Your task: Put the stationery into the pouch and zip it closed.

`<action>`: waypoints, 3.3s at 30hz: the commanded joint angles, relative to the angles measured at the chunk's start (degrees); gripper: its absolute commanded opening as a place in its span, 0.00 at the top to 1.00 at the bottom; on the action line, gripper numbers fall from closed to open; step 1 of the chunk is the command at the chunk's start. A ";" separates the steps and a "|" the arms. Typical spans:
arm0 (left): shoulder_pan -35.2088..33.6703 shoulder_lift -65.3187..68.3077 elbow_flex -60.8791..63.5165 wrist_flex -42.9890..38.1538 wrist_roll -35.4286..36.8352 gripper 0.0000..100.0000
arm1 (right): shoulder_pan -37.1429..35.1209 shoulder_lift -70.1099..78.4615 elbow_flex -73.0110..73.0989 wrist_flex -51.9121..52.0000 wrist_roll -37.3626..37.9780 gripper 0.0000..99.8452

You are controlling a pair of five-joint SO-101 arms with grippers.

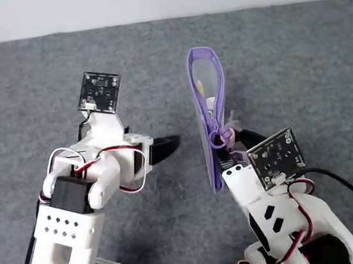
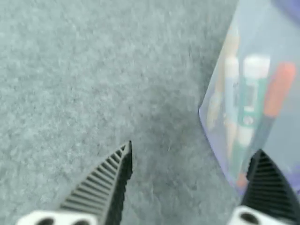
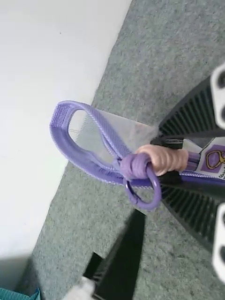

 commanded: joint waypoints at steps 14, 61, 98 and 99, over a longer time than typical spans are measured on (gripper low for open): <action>12.48 5.80 -4.09 -8.00 2.64 0.68 | -2.59 -0.40 -2.99 7.60 -0.35 0.99; 3.60 -7.30 -1.80 6.15 4.84 0.62 | -4.09 27.38 -28.31 -12.97 -6.15 0.99; -0.18 -0.62 -7.60 0.79 -1.14 0.68 | -3.65 27.82 -31.91 8.66 8.18 0.99; -0.18 -1.58 -7.69 1.93 -1.14 0.67 | -3.65 27.82 -31.91 8.66 8.18 0.99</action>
